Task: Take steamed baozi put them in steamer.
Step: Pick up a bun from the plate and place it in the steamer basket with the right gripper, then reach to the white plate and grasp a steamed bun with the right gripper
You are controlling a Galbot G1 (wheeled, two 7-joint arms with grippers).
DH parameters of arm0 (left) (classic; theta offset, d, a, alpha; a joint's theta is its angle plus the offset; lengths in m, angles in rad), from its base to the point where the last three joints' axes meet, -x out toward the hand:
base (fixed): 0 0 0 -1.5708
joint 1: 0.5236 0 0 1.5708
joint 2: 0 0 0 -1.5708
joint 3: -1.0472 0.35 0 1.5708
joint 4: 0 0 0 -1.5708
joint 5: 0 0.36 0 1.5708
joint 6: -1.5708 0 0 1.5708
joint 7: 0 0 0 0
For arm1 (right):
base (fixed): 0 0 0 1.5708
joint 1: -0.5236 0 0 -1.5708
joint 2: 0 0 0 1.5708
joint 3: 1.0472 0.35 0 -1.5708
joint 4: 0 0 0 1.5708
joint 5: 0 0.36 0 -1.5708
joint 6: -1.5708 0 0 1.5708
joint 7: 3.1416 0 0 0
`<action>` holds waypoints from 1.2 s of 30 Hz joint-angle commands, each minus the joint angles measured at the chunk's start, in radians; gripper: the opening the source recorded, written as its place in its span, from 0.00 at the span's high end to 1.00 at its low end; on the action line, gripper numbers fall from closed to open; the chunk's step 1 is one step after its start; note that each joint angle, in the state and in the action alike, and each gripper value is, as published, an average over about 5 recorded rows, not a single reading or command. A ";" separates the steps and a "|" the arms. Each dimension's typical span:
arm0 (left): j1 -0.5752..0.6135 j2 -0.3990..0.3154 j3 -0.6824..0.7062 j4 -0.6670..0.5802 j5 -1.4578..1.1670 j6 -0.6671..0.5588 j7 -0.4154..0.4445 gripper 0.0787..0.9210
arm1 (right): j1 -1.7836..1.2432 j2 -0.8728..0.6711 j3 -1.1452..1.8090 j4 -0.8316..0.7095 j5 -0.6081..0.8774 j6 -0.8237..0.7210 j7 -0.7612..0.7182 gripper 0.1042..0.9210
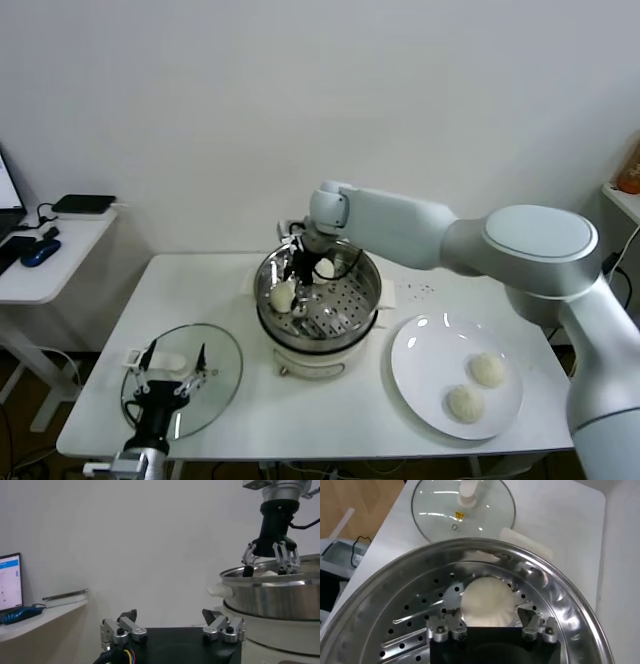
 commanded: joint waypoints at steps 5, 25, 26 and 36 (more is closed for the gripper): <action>-0.002 -0.002 0.004 -0.003 0.003 0.001 0.000 0.12 | 0.097 -0.057 -0.025 0.068 0.042 0.006 -0.035 0.12; -0.009 0.004 0.023 -0.006 0.013 0.008 0.002 0.12 | 0.488 -0.678 -0.282 0.655 0.002 0.094 -0.136 0.12; -0.010 0.004 0.024 -0.006 0.013 0.008 0.002 0.12 | 0.488 -0.711 -0.291 0.676 -0.018 0.096 -0.137 0.12; 0.009 0.008 0.027 -0.019 -0.002 0.006 0.000 0.12 | 0.394 -0.923 -0.367 0.760 -0.195 0.100 -0.129 0.12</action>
